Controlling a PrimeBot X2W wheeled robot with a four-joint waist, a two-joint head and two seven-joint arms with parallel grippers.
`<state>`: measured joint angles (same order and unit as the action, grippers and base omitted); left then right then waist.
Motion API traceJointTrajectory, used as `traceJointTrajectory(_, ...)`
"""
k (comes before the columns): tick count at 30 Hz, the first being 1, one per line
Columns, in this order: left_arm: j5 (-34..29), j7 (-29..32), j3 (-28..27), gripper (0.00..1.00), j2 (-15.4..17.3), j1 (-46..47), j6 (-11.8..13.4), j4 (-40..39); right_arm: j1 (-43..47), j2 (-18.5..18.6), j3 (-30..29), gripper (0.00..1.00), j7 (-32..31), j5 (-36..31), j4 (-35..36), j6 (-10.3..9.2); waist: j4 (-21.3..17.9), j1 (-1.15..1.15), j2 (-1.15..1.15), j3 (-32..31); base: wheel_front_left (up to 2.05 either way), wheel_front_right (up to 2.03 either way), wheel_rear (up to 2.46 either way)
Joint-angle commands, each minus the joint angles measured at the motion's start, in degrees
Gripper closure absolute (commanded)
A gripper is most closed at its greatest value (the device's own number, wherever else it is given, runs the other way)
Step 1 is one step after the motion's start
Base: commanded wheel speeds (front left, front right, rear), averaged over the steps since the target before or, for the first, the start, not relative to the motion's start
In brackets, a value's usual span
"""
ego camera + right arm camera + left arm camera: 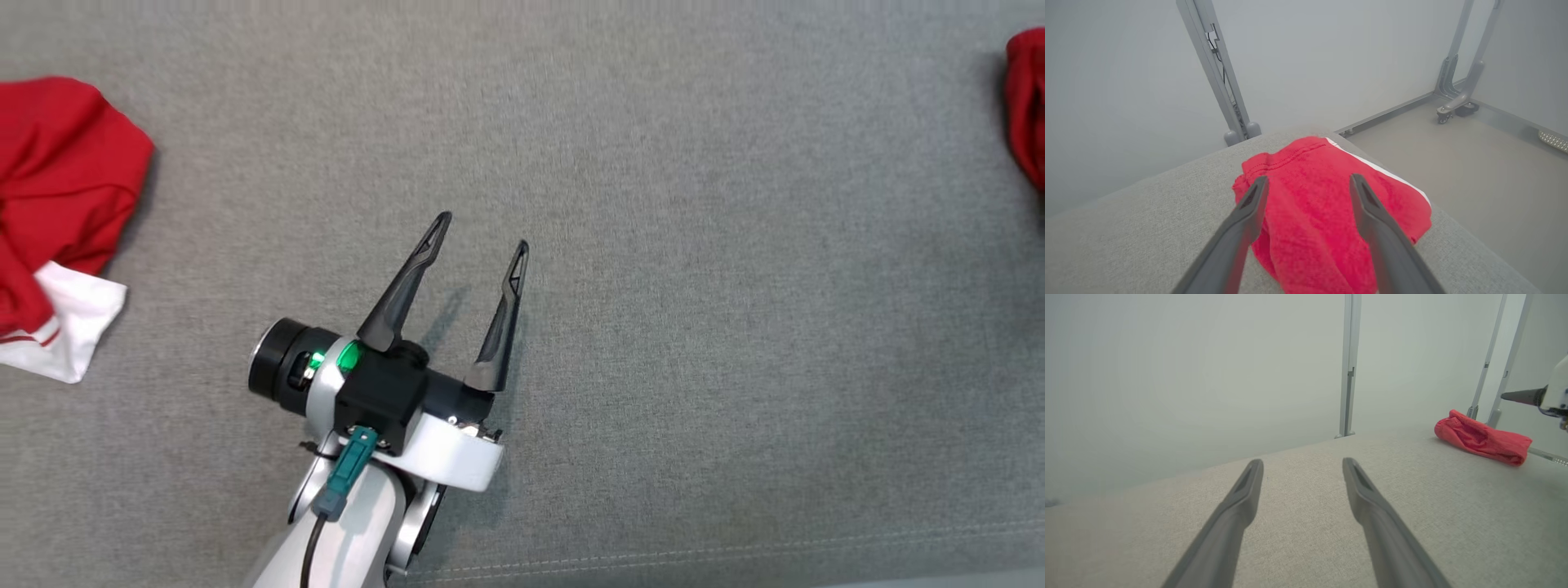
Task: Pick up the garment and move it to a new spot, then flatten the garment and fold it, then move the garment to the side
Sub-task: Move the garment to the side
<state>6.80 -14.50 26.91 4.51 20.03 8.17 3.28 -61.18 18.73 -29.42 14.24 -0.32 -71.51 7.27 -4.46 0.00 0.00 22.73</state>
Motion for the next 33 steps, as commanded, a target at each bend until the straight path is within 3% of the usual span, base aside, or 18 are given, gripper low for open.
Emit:
traceJointTrajectory(1,0.78,-0.48,-2.34,0.00,0.07,-1.04,0.82,-1.66,2.10,-1.03,0.60,0.00,0.73,-1.18,2.60,0.22,1.37,0.00,0.00,-3.81,0.00,0.00,0.00)
traceJointTrajectory(7,2.30,-0.49,-4.88,0.00,-0.16,-4.58,2.59,-0.54,7.25,-6.97,6.97,0.00,0.74,-1.95,9.03,0.22,3.99,0.00,0.00,-9.82,0.00,0.00,0.00)
traceJointTrajectory(11,3.24,-0.49,-6.51,0.00,-0.22,-6.86,3.03,-0.84,12.17,-8.89,13.83,0.00,0.75,1.55,13.99,0.22,5.76,0.00,0.00,-13.64,0.00,0.00,0.00)
traceJointTrajectory(21,5.30,-0.50,-10.19,0.00,0.50,-12.78,1.70,-0.12,28.50,-7.68,32.03,0.00,0.75,12.09,31.83,0.22,7.65,0.00,0.00,-21.50,0.00,0.00,0.00)
traceJointTrajectory(28,4.41,-0.50,-12.32,0.00,0.88,-16.16,0.04,-2.45,38.20,-6.75,38.92,0.00,0.75,14.83,45.42,0.22,6.57,0.00,0.00,-23.06,0.00,0.00,0.00)
traceJointTrajectory(33,2.49,-0.50,-13.06,0.00,0.87,-17.73,-0.44,-3.13,44.19,-5.93,40.73,0.00,0.75,15.70,50.24,0.22,6.97,0.00,0.00,-24.14,0.00,0.00,0.00)
